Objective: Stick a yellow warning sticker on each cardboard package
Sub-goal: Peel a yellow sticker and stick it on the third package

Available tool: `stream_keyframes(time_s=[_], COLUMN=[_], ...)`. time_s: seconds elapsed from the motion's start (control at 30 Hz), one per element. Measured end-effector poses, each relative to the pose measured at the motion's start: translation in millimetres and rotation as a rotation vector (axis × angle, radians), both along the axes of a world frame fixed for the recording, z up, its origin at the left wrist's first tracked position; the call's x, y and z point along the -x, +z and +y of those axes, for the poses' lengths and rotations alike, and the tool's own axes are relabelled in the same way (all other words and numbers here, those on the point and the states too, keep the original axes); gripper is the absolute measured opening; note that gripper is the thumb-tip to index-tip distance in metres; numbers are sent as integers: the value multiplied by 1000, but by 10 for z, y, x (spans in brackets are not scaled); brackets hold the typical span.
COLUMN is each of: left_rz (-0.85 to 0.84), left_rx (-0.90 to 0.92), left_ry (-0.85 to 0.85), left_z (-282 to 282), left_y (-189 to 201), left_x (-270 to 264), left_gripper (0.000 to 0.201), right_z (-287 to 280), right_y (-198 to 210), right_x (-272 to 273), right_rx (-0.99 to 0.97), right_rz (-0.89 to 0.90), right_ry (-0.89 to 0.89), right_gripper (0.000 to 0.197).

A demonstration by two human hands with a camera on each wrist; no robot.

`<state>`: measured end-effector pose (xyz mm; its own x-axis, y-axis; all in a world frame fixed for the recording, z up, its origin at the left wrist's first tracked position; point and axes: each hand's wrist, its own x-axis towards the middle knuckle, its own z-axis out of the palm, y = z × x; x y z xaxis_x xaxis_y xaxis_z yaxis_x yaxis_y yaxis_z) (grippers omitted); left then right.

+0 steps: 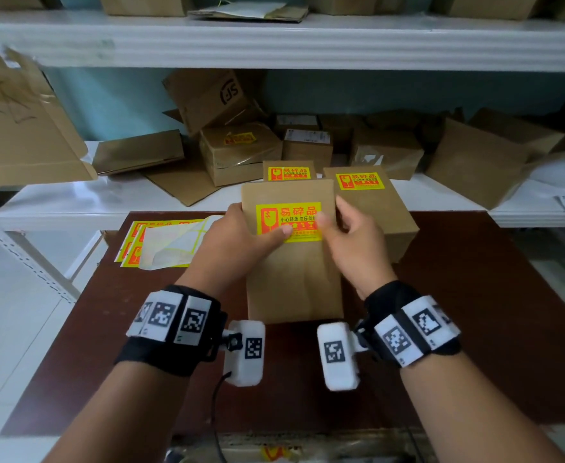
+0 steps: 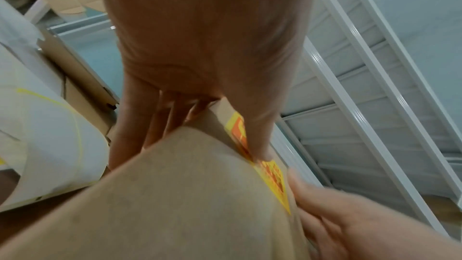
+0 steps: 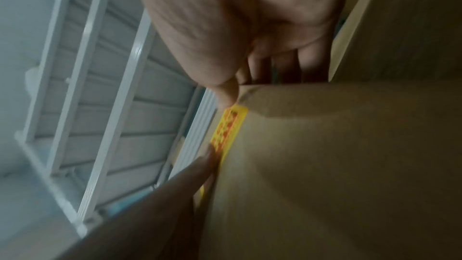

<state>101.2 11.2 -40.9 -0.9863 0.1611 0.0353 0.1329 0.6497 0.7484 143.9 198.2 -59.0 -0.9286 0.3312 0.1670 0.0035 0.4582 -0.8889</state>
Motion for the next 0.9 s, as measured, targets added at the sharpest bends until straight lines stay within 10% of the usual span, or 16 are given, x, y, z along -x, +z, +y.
stream_keyframes(time_s=[0.1,0.43,0.9], left_rz=[36,-141,-88], left_rx=[4,-197,-635], left_ry=[-15,-217,6], left_z=[8,-219,-183], left_y=[27,67,216], left_x=[8,67,-5], left_gripper=[59,29,27], right_z=[-90,103,72], right_y=[13,33,194], right_x=[-56,3,-218], right_rx=[-191,55,452], right_rz=[-23,-45,34], right_ry=[11,178,253], right_gripper=[91,62,58])
